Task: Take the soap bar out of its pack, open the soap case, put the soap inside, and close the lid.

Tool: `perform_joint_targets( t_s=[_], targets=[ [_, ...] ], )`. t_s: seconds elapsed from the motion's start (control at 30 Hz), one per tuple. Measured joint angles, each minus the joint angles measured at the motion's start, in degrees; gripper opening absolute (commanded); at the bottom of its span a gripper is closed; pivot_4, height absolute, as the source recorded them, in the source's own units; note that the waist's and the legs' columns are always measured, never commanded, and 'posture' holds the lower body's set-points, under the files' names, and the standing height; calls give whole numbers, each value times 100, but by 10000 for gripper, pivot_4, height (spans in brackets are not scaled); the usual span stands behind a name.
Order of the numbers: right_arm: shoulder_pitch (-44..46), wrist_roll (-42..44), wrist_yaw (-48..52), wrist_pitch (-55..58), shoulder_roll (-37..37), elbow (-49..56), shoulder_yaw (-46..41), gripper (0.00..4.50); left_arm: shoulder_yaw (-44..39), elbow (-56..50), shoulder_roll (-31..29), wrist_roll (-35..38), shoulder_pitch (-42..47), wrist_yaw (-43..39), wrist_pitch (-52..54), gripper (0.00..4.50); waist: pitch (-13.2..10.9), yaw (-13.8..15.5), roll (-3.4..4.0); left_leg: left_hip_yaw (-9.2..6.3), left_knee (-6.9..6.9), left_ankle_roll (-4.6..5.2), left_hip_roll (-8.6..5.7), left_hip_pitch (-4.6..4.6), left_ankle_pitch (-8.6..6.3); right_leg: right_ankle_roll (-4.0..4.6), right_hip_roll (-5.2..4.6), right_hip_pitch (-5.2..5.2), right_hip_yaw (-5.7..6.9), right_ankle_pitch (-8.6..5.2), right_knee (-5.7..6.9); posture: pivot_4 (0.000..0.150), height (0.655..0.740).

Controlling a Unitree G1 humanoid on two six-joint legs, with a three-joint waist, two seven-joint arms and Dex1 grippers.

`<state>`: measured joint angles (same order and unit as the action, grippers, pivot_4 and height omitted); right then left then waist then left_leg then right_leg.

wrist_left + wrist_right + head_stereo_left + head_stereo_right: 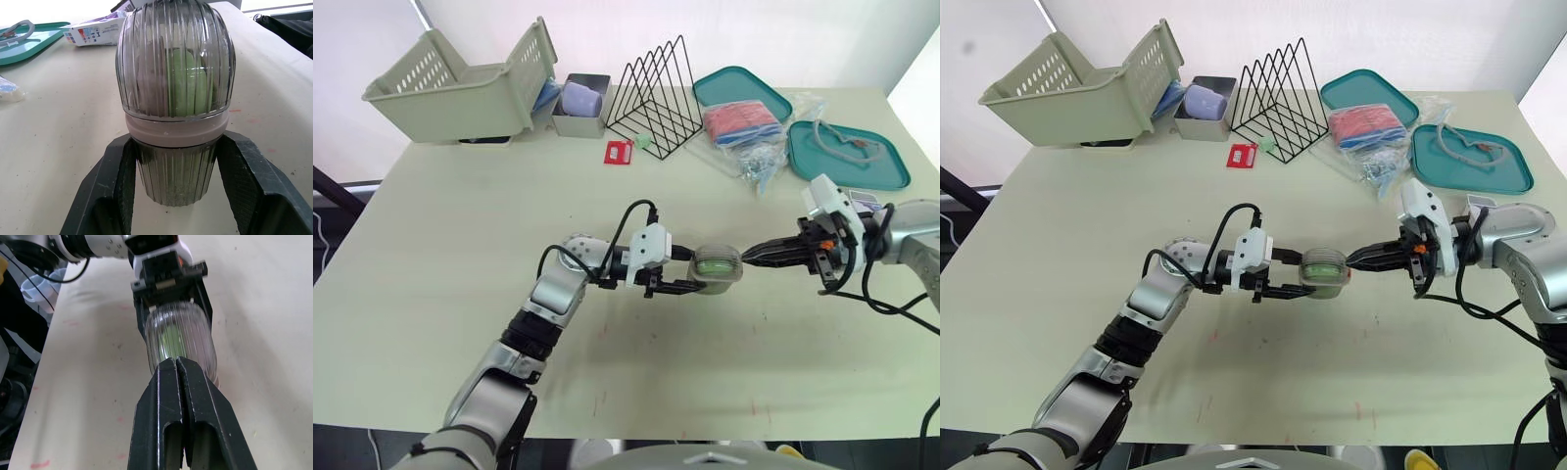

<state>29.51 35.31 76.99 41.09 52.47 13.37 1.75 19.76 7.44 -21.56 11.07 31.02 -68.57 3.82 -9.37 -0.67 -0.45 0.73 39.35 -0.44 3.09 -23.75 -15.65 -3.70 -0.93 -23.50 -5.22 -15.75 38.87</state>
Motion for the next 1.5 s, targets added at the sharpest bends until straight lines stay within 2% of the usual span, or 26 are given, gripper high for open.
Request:
perform_joint_targets(
  t_s=[0.33, 0.7, 1.5],
  targets=[
    [338, 208, -295, 140, -214, 318, 20, 208, 7, 25, -1, 0, 16, -1, -26, 19522, 0, 1, 0, -1, 0, 0, 0, -1, 0, 0, 0, 0, 1, 0, 0, 1500, 7400],
    [303, -207, -372, -149, -264, 334, 441, 208, 6, 31, 0, 0, 18, 6, -28, 19522, 0, -1, 0, -1, 0, 0, 0, -1, 0, 0, 0, 0, 1, 0, 0, 1500, 7400],
    [147, -518, -453, -646, -283, 312, 584, 208, 7, 31, 0, -6, 16, 19, 5, 19522, 3, -3, -3, -2, 0, 0, 0, 4, 0, 0, 0, 4, 1, 0, 0, 1500, 7400]
  ],
)
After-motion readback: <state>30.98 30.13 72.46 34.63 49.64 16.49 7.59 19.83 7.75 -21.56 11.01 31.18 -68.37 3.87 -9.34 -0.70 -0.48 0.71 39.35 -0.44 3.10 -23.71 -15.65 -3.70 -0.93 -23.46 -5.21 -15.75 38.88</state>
